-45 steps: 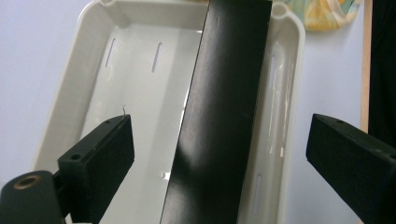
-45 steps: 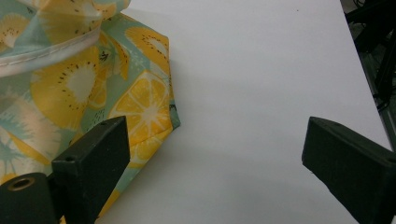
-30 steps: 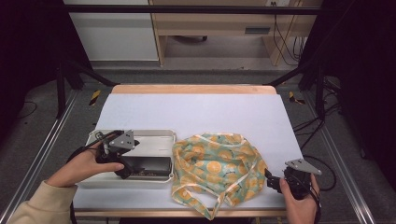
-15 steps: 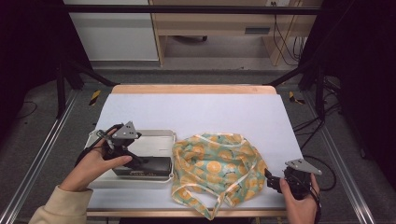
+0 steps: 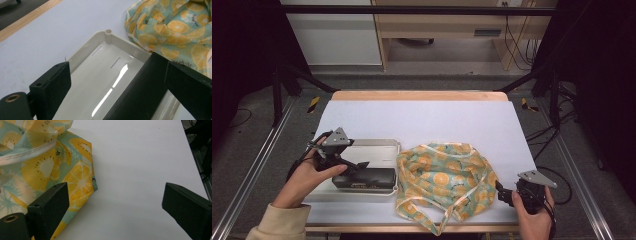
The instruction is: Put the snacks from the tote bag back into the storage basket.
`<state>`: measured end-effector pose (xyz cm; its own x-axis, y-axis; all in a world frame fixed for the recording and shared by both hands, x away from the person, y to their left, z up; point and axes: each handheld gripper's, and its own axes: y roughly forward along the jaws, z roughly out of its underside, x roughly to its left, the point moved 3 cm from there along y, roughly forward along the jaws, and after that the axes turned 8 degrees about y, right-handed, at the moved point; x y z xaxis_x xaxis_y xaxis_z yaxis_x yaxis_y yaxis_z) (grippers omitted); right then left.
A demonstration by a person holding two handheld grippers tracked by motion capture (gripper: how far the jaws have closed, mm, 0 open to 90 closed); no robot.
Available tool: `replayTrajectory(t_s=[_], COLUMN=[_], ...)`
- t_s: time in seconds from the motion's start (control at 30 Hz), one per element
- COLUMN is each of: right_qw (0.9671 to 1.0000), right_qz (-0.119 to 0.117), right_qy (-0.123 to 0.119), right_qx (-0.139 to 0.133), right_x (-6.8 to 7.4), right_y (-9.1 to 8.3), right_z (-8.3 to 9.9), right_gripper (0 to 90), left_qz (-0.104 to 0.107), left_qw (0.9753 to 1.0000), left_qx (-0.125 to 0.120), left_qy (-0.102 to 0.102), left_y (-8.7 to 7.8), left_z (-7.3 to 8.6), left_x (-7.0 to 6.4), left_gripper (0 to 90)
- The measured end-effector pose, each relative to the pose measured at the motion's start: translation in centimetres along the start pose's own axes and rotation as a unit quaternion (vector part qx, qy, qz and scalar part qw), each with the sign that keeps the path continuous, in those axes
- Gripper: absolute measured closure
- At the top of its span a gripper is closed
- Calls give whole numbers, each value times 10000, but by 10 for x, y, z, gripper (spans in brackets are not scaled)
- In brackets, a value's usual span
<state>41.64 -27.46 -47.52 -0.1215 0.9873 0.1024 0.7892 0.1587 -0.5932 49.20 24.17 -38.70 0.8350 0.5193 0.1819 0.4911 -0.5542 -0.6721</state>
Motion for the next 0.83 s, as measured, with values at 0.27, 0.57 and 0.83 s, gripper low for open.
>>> replayTrajectory(t_s=[0.27,0.57,0.83], right_qw=[10000,9999,9999], right_qz=[-3,2,-5], right_qy=[-76,-112,-119], right_qx=[41,37,26], right_x=[2,2,3], right_y=[2,2,2], right_z=[0,-1,-1], right_gripper=[78,78,78], left_qz=[-397,-775,-1145], left_qw=[9986,9938,9824], left_qx=[-6,-77,-262], left_qy=[-344,-794,-1454], left_y=[-11,-19,-28], left_z=[21,43,63], left_x=[20,42,61], left_gripper=[69,73,82])
